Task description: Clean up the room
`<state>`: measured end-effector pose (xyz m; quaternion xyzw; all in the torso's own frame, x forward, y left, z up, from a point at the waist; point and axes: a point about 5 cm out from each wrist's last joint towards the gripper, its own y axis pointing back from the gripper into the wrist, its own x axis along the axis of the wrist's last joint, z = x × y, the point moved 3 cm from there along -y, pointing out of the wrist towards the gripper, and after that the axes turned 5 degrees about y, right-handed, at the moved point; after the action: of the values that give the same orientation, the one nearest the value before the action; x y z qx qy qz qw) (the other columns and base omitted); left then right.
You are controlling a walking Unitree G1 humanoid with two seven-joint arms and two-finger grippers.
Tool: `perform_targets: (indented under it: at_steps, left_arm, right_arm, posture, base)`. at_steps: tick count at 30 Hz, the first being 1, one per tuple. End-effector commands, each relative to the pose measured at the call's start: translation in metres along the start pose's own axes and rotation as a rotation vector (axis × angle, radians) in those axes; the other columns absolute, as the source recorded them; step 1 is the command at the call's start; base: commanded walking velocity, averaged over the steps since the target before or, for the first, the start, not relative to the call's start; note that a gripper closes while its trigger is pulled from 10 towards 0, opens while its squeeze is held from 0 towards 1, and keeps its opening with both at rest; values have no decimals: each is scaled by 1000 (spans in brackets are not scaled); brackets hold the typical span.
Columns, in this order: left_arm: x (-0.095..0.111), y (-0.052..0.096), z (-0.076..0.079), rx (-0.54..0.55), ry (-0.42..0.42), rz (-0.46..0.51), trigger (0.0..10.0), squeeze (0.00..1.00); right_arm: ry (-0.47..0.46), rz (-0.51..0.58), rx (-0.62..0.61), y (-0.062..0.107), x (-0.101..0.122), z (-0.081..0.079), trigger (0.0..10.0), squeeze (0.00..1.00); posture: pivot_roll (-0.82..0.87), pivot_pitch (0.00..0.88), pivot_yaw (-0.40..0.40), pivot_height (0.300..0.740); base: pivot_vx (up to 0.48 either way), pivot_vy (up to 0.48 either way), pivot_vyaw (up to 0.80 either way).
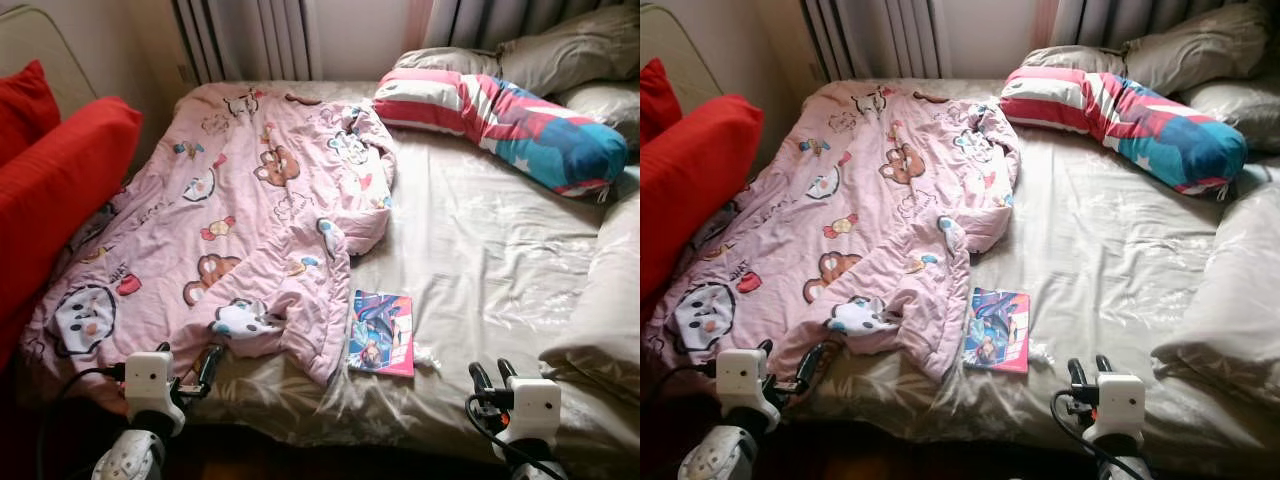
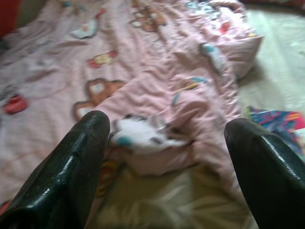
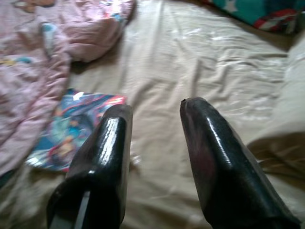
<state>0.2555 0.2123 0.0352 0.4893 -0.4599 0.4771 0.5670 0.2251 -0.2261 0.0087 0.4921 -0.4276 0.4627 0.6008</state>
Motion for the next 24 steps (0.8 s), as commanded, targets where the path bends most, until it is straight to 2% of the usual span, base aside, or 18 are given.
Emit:
perform_targets:
  at_steps: [1,20,24]
  left_arm:
    - [3,1,-10,29,-20,0,10000,0]
    - [10,-4,-3,21,-6,26,10000,0]
    - [12,-4,-2,22,-7,29,10000,0]
  right_arm:
    - [-23,4,0,-2,2,-3,10000,0]
    - [-21,-14,-15,-6,3,-3,10000,0]
    - [-24,-40,-22,-7,-1,-2,10000,0]
  posture:
    - [-93,145,34,740]
    - [-92,161,33,740]
    - [-88,166,33,725]
  base:
    - [0,0,0]
    - [0,0,0]
    - [0,0,0]
